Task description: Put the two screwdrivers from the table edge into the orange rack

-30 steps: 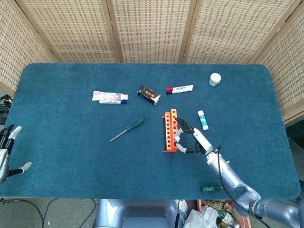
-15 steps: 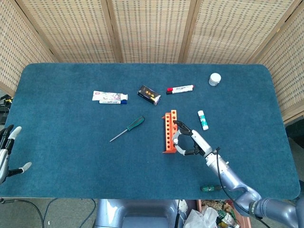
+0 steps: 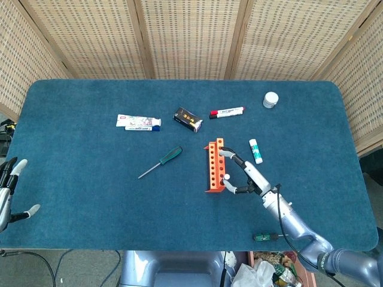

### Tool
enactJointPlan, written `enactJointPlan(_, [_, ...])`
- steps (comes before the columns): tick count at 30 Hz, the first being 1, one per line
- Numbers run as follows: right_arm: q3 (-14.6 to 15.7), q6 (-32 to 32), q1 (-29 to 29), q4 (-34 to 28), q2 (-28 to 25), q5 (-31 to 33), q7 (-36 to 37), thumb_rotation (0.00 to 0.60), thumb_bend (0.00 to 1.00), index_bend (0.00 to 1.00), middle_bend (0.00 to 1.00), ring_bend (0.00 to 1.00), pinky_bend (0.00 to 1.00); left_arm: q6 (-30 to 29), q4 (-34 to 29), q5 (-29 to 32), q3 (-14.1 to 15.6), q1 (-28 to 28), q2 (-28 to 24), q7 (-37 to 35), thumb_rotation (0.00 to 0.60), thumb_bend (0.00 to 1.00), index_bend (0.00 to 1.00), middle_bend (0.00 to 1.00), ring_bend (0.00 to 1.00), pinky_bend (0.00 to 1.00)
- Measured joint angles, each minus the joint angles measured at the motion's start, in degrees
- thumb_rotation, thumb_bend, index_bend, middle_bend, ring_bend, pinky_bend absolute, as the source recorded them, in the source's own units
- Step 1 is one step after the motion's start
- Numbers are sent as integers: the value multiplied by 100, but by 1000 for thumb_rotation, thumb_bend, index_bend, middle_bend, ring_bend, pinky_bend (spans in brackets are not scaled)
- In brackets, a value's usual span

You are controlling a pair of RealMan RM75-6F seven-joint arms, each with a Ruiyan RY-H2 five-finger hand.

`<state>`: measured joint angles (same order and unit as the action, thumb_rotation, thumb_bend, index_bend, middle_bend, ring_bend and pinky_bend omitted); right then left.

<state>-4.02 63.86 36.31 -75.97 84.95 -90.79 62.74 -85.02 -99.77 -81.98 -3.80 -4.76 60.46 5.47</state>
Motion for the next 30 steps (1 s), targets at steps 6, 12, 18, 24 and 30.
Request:
enactJointPlan(6, [81, 179, -66, -247, -357, -171, -260, 600, 188, 81, 0, 0, 0, -38, -3, -55, 18, 22, -31, -66, 600, 0, 0, 0, 0, 0])
enactJointPlan(12, [284, 378, -290, -543, -877, -290, -1191, 600, 26, 81, 0, 0, 0, -88, -4, -100, 41, 61, -79, -131, 600, 0, 0, 0, 0, 0])
enactJointPlan(18, [670, 564, -702, -794, -1566, -364, -2101, 600, 17, 81, 0, 0, 0, -185, -28, -228, 89, 111, -104, -154, 600, 0, 0, 0, 0, 0])
enactJointPlan(24, [1127, 501, -1015, -891, -1923, -453, -2809, 600, 23, 154, 0, 0, 0, -261, -42, -324, 130, 158, -112, -155, 600, 0, 0, 0, 0, 0])
enactJointPlan(30, [1402, 340, -1162, -943, -1947, -648, -3730, 600, 39, 290, 0, 0, 0, -270, -42, -329, 126, 166, -107, -139, 600, 0, 0, 0, 0, 0])
